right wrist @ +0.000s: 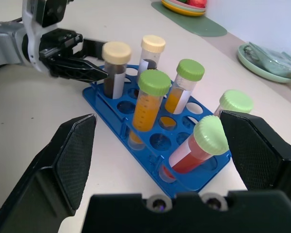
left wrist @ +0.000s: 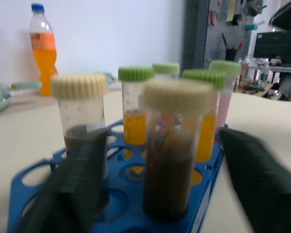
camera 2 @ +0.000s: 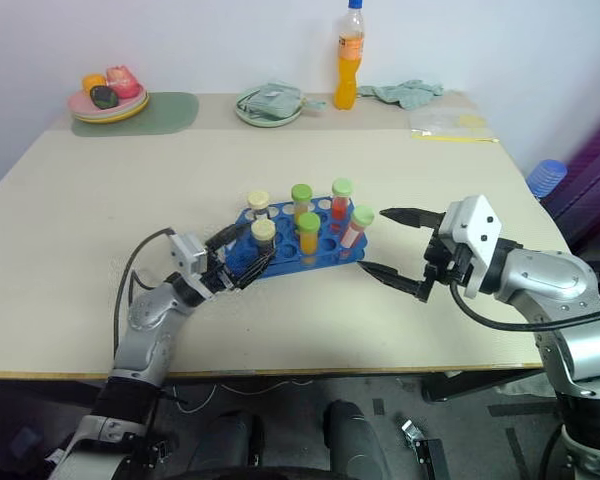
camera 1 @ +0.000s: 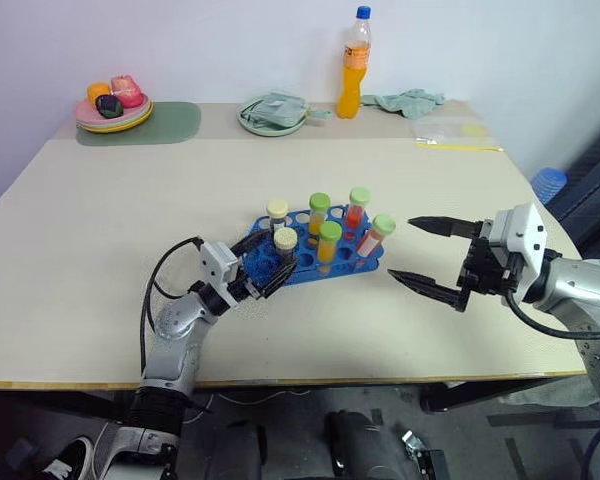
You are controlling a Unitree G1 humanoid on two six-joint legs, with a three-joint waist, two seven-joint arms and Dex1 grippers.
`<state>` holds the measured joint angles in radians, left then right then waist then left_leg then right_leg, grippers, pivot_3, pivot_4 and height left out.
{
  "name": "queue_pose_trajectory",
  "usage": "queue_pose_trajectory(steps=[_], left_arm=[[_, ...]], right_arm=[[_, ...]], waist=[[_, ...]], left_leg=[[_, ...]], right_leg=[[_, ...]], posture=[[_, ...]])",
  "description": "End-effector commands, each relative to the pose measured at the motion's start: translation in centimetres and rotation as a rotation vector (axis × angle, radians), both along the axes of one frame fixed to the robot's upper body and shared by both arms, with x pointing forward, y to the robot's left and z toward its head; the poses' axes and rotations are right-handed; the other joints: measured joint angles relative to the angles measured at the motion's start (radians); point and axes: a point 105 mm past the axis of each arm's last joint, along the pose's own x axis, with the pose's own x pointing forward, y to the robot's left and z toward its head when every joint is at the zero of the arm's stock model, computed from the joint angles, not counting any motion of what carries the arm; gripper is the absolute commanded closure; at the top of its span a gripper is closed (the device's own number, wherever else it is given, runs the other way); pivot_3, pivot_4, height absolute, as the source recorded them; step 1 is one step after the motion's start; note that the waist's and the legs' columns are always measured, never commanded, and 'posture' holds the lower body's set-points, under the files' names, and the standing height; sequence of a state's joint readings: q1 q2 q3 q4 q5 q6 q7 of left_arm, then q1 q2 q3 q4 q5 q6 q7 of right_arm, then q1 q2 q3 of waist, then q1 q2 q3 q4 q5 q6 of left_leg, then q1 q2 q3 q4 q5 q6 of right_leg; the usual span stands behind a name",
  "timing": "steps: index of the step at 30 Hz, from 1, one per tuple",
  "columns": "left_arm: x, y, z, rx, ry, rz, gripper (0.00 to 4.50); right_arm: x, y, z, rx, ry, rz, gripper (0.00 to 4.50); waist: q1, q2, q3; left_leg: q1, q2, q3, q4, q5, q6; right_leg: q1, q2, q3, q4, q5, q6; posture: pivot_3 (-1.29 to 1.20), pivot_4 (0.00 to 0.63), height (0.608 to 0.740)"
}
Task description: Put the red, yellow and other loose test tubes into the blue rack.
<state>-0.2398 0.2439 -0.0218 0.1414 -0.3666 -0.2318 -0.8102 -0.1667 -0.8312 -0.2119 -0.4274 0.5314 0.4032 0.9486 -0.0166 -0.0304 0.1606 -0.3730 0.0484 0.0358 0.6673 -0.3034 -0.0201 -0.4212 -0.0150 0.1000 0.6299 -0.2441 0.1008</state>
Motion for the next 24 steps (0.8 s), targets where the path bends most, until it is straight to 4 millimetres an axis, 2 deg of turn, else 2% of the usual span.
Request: queue_pose_trajectory(steps=[1,3,7,10,12,20,24], left_arm=[[-1.1,1.5,1.8,0.000,-0.025,-0.036,0.04],[-1.7,2.2,2.0,0.018,-0.006,-0.067,0.04],[-3.2,5.4,3.5,0.068,0.060,-0.131,0.04],[-3.4,8.2,5.0,0.114,0.087,-0.120,0.04],[-3.5,9.4,5.6,0.159,0.081,-0.118,0.04],[-3.0,12.3,7.6,0.271,0.046,-0.105,0.04],[-2.9,12.5,8.3,0.288,0.039,-0.107,0.04]], right_arm=[[-0.2,0.0,0.4,0.010,-0.035,0.004,0.00],[-0.3,0.0,0.2,0.014,-0.029,0.006,0.00],[-0.4,0.0,-0.6,0.041,0.006,0.019,0.00],[-0.5,0.6,-1.0,0.056,0.014,0.040,0.00],[-0.7,1.1,-0.9,0.066,0.017,0.055,0.00],[-1.0,2.0,-1.3,0.082,0.030,0.074,0.00],[-0.9,2.2,-1.3,0.105,0.027,0.070,0.00]], waist=[[-0.002,0.000,0.000],[-0.003,0.000,0.000],[-0.003,0.000,0.000],[-0.003,0.000,0.001],[-0.003,0.000,0.001],[0.001,0.000,0.001],[-0.001,0.000,0.001]], left_leg=[[0.000,0.000,0.000,0.000,0.000,0.000],[0.000,0.001,0.000,0.000,0.000,0.000],[0.000,0.001,0.000,0.000,0.000,0.000],[0.000,0.002,0.001,-0.001,0.000,0.000],[0.000,0.002,0.001,-0.001,0.000,0.000],[-0.001,0.001,0.002,-0.001,0.000,0.000],[-0.001,0.002,0.002,-0.001,0.000,0.000]], right_leg=[[0.000,0.000,0.000,0.000,0.000,0.000],[0.000,0.001,0.000,0.000,0.000,-0.001],[-0.001,0.001,0.000,0.000,-0.002,-0.003],[-0.002,0.001,0.000,0.000,-0.002,-0.003],[-0.002,0.001,0.000,0.000,-0.002,-0.004],[-0.003,0.000,0.000,0.000,-0.003,-0.005],[-0.003,0.000,0.000,0.000,-0.003,-0.005]], posture=[[0.00,0.150,0.740],[0.00,0.150,0.740],[0.00,0.150,0.740],[0.00,0.150,0.740],[0.00,0.150,0.740],[0.00,0.150,0.740],[0.00,0.150,0.740]])
